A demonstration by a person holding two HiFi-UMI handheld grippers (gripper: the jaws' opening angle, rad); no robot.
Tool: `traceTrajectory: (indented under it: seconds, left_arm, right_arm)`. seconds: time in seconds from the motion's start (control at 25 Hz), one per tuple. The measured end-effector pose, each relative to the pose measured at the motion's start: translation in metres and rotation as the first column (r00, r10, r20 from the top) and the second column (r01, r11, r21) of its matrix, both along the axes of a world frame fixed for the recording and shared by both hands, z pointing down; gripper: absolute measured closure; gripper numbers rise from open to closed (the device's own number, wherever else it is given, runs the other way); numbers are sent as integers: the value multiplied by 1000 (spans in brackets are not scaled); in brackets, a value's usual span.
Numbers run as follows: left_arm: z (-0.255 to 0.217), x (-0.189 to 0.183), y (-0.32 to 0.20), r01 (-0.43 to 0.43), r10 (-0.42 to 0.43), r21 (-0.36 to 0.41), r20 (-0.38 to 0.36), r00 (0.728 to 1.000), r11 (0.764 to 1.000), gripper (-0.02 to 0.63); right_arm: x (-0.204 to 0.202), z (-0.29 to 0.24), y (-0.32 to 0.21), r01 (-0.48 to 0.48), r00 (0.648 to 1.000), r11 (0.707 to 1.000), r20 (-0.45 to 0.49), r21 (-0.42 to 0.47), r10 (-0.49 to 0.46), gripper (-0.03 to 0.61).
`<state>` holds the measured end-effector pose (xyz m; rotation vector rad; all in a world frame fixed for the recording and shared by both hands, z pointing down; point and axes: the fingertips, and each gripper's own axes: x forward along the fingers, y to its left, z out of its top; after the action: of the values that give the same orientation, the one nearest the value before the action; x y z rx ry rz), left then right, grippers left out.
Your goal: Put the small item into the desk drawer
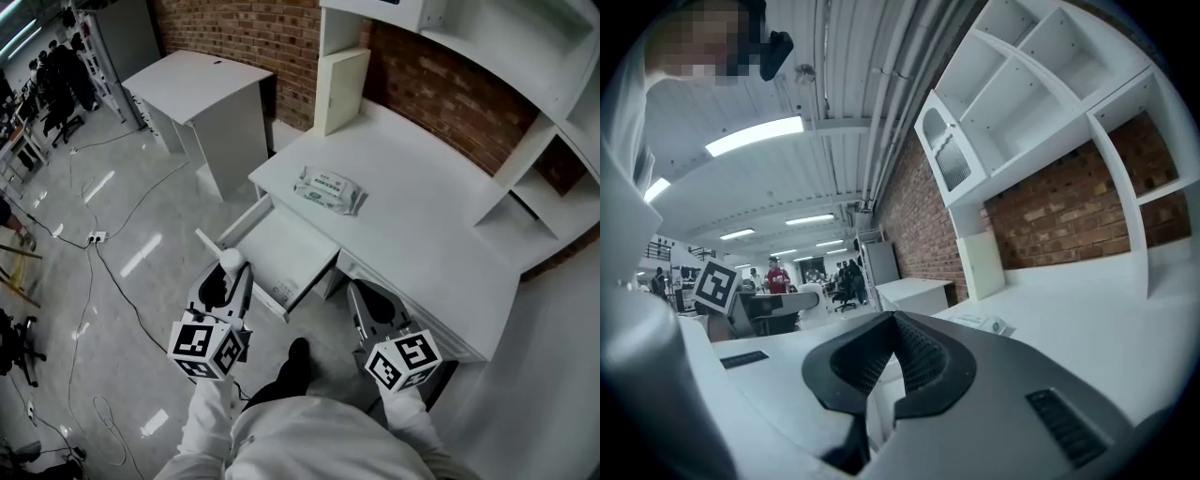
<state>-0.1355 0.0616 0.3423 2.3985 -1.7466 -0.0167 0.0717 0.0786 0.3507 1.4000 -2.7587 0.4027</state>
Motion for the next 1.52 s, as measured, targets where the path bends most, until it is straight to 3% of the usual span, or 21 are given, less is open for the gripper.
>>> traceTrajectory:
  seconds: [0.64,1.52]
  left_arm:
    - [3,-28,-106,-36,36,5,-16,999,999,436]
    - [24,-29,-160,-50,50,-56,-7,999,997,436]
  right_arm:
    - [-28,-11,-101,-38,999,999,-18,28,38,551]
    - [-27,-9,-152,-69,998,997,-11,24,69,552]
